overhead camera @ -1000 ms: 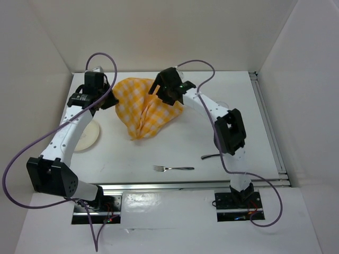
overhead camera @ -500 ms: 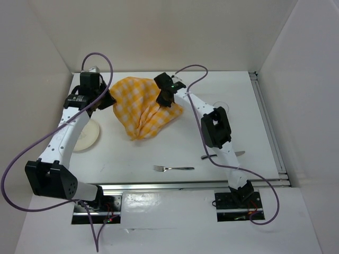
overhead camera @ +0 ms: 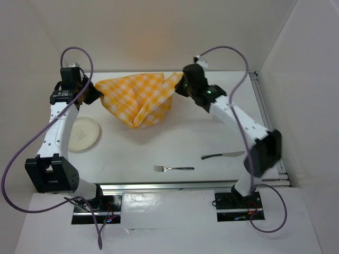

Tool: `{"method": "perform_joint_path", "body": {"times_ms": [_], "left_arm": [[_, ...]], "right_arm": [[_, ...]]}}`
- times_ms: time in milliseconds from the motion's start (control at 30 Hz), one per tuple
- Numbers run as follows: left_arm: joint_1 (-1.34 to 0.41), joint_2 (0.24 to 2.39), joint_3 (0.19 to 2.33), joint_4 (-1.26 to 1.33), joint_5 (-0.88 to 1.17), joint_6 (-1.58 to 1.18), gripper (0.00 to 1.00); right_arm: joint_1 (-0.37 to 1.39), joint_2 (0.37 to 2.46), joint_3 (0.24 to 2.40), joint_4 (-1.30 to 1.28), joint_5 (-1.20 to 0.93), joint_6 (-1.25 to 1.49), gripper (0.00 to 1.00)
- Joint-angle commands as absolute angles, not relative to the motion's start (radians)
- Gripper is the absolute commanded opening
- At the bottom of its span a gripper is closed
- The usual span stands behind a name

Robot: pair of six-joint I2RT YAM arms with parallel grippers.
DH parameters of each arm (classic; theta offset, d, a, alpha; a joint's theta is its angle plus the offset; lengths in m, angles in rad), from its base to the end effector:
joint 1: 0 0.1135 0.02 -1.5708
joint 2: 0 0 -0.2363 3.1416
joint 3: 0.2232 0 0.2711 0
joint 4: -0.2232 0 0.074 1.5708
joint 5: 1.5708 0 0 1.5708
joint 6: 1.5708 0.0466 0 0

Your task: Set the dinner table for one person

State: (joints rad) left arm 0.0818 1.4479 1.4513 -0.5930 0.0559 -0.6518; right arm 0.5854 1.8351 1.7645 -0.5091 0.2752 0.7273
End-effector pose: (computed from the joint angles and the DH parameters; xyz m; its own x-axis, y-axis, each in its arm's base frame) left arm 0.3544 0.0264 0.3419 -0.4192 -0.6421 -0.6419 -0.3642 0.7666 -0.5289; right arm 0.3813 0.2376 0.3177 -0.5686 0.3907 -0.7239 0.0479 0.8942 0.4450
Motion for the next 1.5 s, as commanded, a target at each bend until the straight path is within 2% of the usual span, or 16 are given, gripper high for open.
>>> {"method": "perform_joint_path", "body": {"times_ms": [0, 33, 100, 133, 200, 267, 467, 567, 700, 833, 1000, 1100, 1233, 1367, 1467], "left_arm": [[0.112, 1.395, 1.442, -0.566, 0.118, -0.680, 0.00], [0.121, 1.379, 1.418, -0.566, 0.132, -0.680, 0.00], [0.121, 1.326, 1.320, -0.548, 0.167, -0.689, 0.00], [0.121, 1.307, 1.277, -0.539, 0.181, -0.702, 0.00], [0.121, 1.266, 1.137, -0.494, 0.192, -0.732, 0.00], [0.121, 1.212, 1.047, -0.453, 0.202, -0.741, 0.00], [0.112, 1.172, 0.936, -0.468, 0.178, -0.764, 0.00], [0.112, 1.143, 0.913, -0.480, 0.155, -0.775, 0.00], [0.112, 1.132, 0.913, -0.500, 0.123, -0.796, 0.00], [0.112, 1.120, 0.904, -0.500, 0.110, -0.805, 0.00], [0.103, 1.129, 0.904, -0.500, 0.109, -0.805, 0.00], [0.103, 1.129, 0.904, -0.500, 0.095, -0.795, 0.00], [0.103, 1.129, 0.904, -0.509, 0.086, -0.804, 0.00], [0.103, 1.129, 0.904, -0.509, 0.086, -0.804, 0.00], [0.103, 1.129, 0.904, -0.509, 0.086, -0.804, 0.00]], "right_arm": [[0.574, 1.561, 1.416, -0.283, 0.273, 0.617, 0.00], [0.574, 1.423, 1.311, -0.205, 0.243, 0.603, 0.00], [0.574, 1.297, 1.028, -0.158, 0.233, 0.612, 0.02], [0.574, 1.194, 0.956, -0.172, 0.233, 0.633, 0.21], [0.574, 1.119, 0.817, -0.260, 0.224, 0.715, 0.88], [0.574, 1.036, 0.763, -0.311, 0.189, 0.744, 0.99], [0.574, 0.907, 0.776, -0.523, 0.215, 0.851, 0.97], [0.574, 0.942, 0.837, -0.647, 0.236, 0.954, 0.94], [0.574, 0.996, 0.830, -0.788, 0.224, 1.155, 0.95], [0.574, 0.908, 0.657, -0.724, 0.178, 1.186, 0.92], [0.565, 0.896, 0.604, -0.741, 0.160, 1.242, 0.88], [0.555, 0.908, 0.581, -0.724, 0.120, 1.276, 0.81], [0.555, 0.897, 0.485, -0.568, -0.050, 1.356, 0.81], [0.555, 0.908, 0.420, -0.444, -0.103, 1.397, 0.86], [0.555, 0.942, 0.410, -0.362, -0.112, 1.411, 0.86]]}}
